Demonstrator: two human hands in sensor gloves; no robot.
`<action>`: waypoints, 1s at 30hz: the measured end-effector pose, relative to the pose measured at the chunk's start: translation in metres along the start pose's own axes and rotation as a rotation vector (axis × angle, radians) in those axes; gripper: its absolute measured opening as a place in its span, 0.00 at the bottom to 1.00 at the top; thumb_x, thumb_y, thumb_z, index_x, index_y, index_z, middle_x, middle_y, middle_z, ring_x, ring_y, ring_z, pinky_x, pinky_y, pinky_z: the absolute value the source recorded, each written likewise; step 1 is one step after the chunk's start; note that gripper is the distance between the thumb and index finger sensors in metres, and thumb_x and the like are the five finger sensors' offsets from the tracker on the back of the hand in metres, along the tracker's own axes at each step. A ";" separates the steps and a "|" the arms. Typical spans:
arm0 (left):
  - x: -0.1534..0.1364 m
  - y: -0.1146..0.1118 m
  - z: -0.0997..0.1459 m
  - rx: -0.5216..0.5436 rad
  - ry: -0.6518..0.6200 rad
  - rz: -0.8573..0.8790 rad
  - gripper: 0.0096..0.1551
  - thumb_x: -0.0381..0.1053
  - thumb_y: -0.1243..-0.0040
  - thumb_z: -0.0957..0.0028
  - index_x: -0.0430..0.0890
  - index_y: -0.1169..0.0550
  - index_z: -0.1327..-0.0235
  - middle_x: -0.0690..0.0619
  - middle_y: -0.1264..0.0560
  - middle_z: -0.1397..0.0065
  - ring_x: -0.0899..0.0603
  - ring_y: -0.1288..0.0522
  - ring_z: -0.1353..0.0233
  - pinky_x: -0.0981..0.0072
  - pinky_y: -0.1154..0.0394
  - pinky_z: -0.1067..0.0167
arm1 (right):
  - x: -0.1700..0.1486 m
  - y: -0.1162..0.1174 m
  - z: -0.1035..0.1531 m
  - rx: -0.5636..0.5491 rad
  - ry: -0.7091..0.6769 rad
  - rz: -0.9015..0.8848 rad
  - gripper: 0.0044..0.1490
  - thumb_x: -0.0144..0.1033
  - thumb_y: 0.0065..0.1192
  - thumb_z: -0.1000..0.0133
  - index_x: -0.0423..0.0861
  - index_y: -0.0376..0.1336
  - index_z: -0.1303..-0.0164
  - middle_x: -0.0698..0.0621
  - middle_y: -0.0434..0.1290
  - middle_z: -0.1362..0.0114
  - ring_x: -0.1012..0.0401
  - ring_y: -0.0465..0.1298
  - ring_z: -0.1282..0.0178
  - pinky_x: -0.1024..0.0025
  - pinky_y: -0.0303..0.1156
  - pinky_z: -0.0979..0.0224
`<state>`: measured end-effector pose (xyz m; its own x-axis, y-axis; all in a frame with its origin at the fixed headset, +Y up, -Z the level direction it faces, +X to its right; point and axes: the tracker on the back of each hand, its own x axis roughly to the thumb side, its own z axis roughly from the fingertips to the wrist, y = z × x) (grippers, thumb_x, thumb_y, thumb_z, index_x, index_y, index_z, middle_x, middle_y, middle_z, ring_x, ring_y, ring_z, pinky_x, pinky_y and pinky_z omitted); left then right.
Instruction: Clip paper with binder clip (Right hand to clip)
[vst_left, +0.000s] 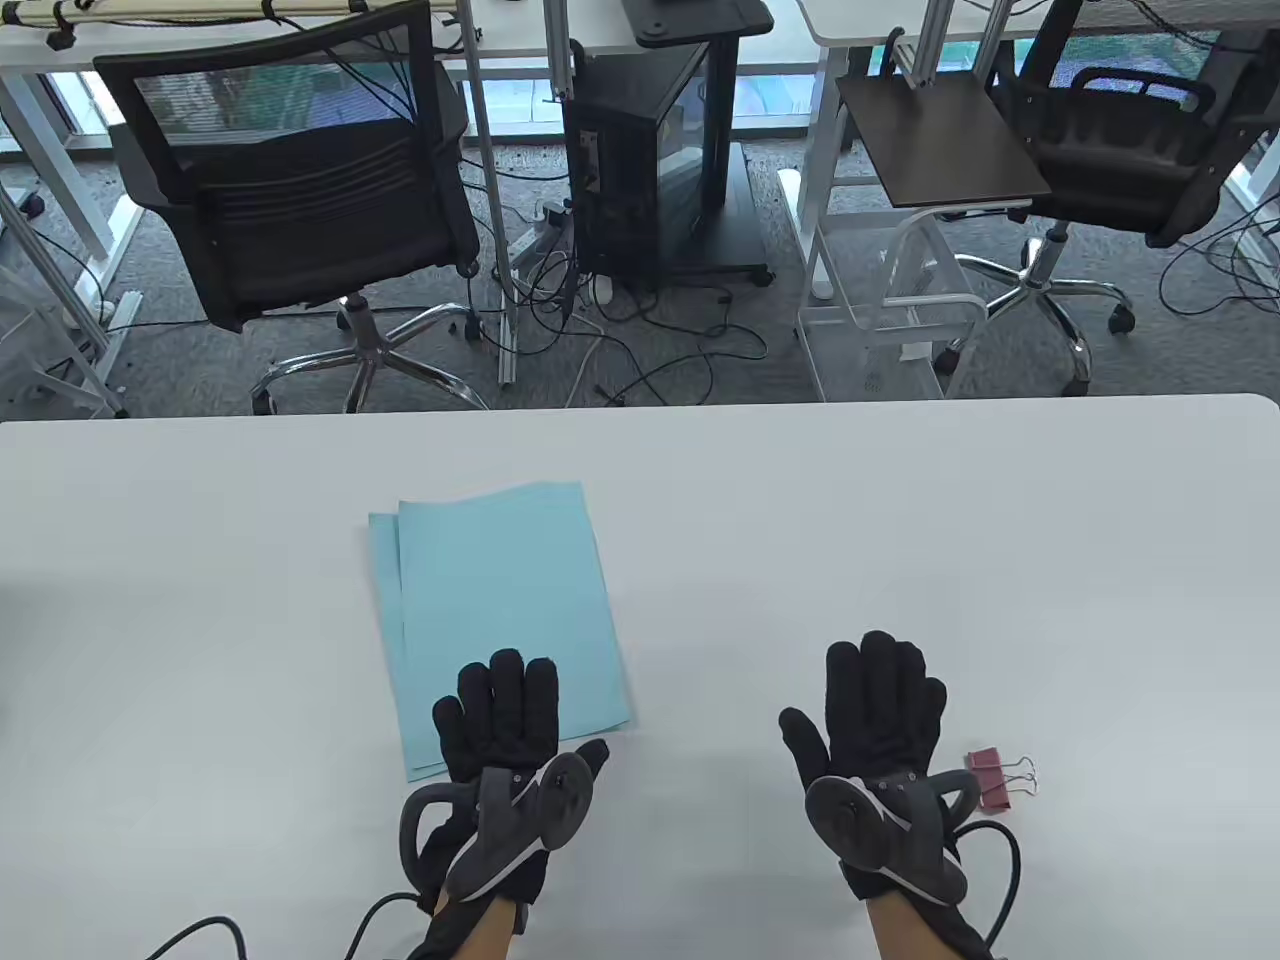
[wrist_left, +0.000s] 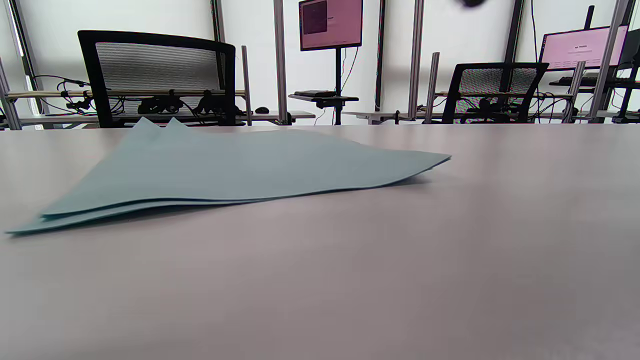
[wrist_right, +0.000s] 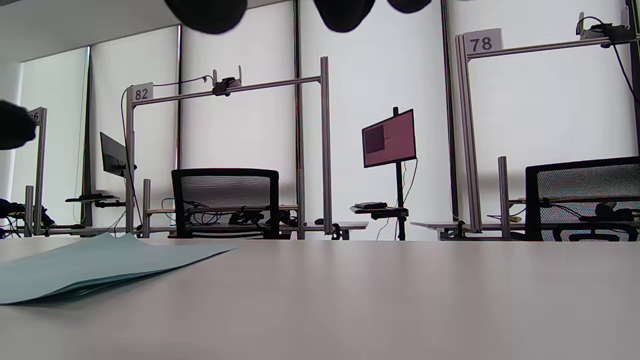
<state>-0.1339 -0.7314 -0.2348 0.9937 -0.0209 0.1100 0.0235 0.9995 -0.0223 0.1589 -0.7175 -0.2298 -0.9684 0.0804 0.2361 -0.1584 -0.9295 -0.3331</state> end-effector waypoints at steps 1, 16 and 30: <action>0.000 0.000 0.000 -0.002 0.000 0.001 0.51 0.72 0.69 0.36 0.43 0.60 0.13 0.36 0.62 0.09 0.25 0.61 0.14 0.30 0.60 0.23 | 0.000 0.000 0.000 0.003 0.004 -0.003 0.50 0.44 0.40 0.30 0.18 0.39 0.16 0.15 0.36 0.19 0.19 0.38 0.25 0.18 0.40 0.33; 0.002 0.000 -0.001 -0.028 -0.010 0.010 0.51 0.73 0.68 0.36 0.43 0.60 0.12 0.36 0.62 0.09 0.25 0.60 0.14 0.29 0.59 0.23 | -0.001 0.001 0.000 0.028 0.009 -0.021 0.51 0.46 0.41 0.31 0.18 0.40 0.16 0.14 0.37 0.19 0.18 0.39 0.26 0.16 0.41 0.34; -0.064 0.014 -0.060 -0.110 0.236 0.179 0.57 0.77 0.65 0.39 0.43 0.60 0.11 0.34 0.62 0.09 0.21 0.59 0.15 0.25 0.59 0.25 | -0.005 0.003 -0.001 0.060 0.027 -0.039 0.52 0.46 0.42 0.31 0.17 0.41 0.16 0.13 0.37 0.19 0.17 0.39 0.26 0.16 0.41 0.35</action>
<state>-0.1910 -0.7172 -0.3017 0.9808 0.1370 -0.1388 -0.1551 0.9795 -0.1290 0.1628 -0.7200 -0.2332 -0.9667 0.1256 0.2228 -0.1848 -0.9453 -0.2688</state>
